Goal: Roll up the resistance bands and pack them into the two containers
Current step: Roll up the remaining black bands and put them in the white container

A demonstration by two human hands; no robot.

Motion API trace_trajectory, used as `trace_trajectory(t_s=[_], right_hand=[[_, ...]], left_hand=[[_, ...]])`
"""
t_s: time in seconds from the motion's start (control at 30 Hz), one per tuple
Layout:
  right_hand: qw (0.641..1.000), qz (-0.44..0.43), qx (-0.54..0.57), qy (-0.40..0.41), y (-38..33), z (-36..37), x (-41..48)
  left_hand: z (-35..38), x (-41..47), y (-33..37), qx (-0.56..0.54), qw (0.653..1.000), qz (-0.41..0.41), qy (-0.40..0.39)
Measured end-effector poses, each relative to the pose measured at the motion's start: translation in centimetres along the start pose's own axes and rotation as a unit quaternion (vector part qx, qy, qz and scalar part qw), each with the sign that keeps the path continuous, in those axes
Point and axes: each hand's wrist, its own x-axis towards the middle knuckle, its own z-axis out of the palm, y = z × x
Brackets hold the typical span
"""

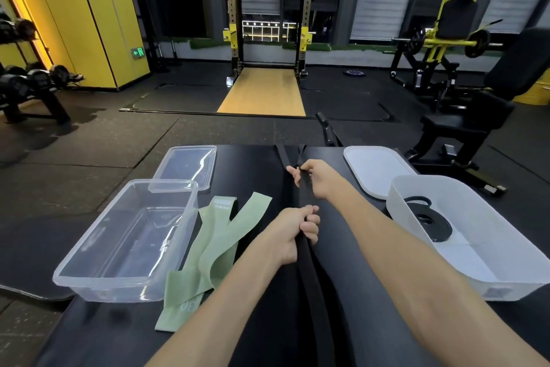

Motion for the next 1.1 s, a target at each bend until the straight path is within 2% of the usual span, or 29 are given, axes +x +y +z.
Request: trace_trajectory(t_s=[0.13, 0.23, 0.47, 0.57, 0.63, 0.7, 0.73, 0.8, 0.83, 0.87, 0.9, 0.93, 1.0, 1.03, 1.1], right_hand=[[0.995, -0.001, 0.084, -0.048, -2.2, 2.2, 1.6], [0.994, 0.010, 0.103, -0.038, -3.5, 2.7, 3.3], [0.998, 0.015, -0.017, 0.051, -4.2, 1.7, 3.8], [0.996, 0.018, -0.057, 0.065, -3.9, 1.6, 3.4], [0.989, -0.005, -0.123, 0.087, -3.3, 1.8, 3.3], [0.957, -0.064, -0.254, 0.122, -2.5, 2.0, 3.8], [0.928, -0.095, -0.333, 0.140, -2.1, 1.9, 3.9], [0.843, -0.127, -0.498, 0.160, -1.6, 1.6, 4.5], [0.808, -0.120, -0.554, 0.162, -1.4, 1.4, 4.7], [0.791, -0.101, -0.582, 0.162, -1.5, 1.4, 4.7], [0.808, -0.071, -0.565, 0.150, -1.7, 1.3, 4.9], [0.857, -0.029, -0.497, 0.131, -2.0, 1.2, 4.9], [0.954, 0.041, -0.286, 0.085, -2.6, 0.9, 4.4], [0.979, 0.060, -0.185, 0.063, -2.9, 0.5, 4.5], [0.994, 0.086, -0.052, 0.052, -3.4, -0.3, 5.8]], left_hand=[[0.1, -0.2, 2.5, 0.028, 0.999, 0.032, 0.000], [0.0, -0.2, 2.8, 0.071, 0.997, 0.035, -0.012], [-0.2, 0.9, 2.2, 0.123, 0.992, 0.013, -0.021], [0.0, 1.5, 2.3, 0.133, 0.990, 0.029, -0.026], [0.3, 2.0, 2.7, 0.135, 0.989, 0.062, -0.011], [0.8, 2.6, 3.0, 0.148, 0.984, 0.095, 0.020], [0.9, 2.9, 3.0, 0.154, 0.982, 0.101, 0.038], [1.0, 3.4, 2.7, 0.166, 0.979, 0.098, 0.063], [1.0, 3.5, 2.4, 0.173, 0.978, 0.095, 0.069], [1.0, 3.6, 2.2, 0.175, 0.978, 0.092, 0.071], [1.0, 3.6, 2.0, 0.172, 0.979, 0.087, 0.069], [0.8, 3.5, 1.8, 0.167, 0.980, 0.084, 0.062], [0.4, 3.2, 1.7, 0.156, 0.984, 0.074, 0.047], [0.1, 3.0, 1.8, 0.151, 0.985, 0.068, 0.041], [-0.4, 2.7, 2.2, 0.142, 0.988, 0.062, 0.028]])
